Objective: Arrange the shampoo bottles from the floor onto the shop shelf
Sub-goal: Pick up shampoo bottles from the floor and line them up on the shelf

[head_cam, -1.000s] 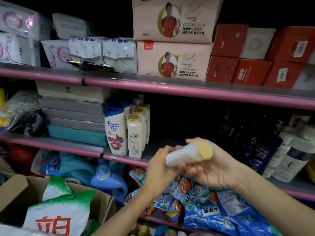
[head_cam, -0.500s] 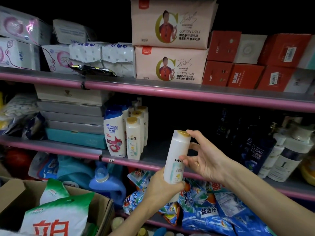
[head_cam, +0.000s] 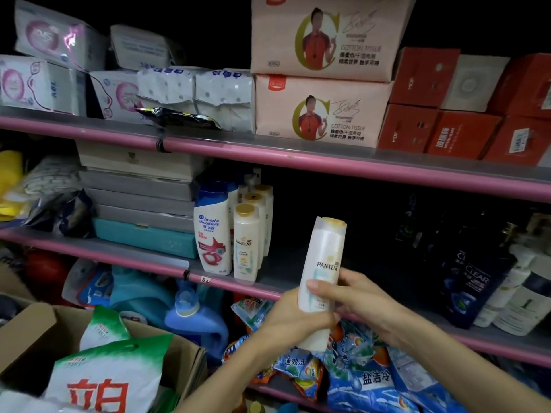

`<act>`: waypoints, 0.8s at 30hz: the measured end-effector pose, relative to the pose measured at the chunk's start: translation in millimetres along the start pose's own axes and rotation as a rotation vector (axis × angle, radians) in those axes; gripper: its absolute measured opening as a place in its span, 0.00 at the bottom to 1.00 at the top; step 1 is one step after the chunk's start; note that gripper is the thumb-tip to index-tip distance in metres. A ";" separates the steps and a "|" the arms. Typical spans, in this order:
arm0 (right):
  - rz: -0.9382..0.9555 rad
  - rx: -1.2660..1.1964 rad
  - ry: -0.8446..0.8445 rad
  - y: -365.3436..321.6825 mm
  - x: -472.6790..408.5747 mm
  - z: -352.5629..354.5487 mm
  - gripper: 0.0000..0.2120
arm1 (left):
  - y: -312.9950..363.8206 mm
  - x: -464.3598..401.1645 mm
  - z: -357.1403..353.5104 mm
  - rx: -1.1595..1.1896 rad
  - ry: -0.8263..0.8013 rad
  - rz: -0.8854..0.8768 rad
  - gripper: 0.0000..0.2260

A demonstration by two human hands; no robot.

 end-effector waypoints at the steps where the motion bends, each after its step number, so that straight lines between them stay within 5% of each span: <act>1: 0.012 -0.020 -0.001 1.4 -3.7 -1.3 0.19 | 1.1 -0.8 2.5 -0.007 0.006 -0.009 0.15; 6: 0.093 -0.012 0.142 1.7 -31.2 17.0 0.20 | -5.6 -0.6 30.1 -0.073 0.148 0.004 0.14; 10: 0.215 0.186 0.377 -5.4 -55.7 41.2 0.14 | -15.9 11.0 74.0 -0.194 0.475 0.053 0.13; 15: 0.231 0.335 0.493 13.7 -92.2 54.6 0.19 | -26.0 24.1 115.1 -0.332 0.823 0.070 0.18; 24: 0.213 0.271 0.459 27.4 -151.1 61.2 0.21 | -50.7 6.3 130.6 -0.438 0.963 0.296 0.31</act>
Point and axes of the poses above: each hand's wrist, its own x-axis away from the middle knuckle, its own z-axis out of the back of the hand, y = z × x, the point moved 8 cm from there along -x, towards the middle knuckle, and after that the axes turned 15 degrees about -y, right-handed, at the moved point
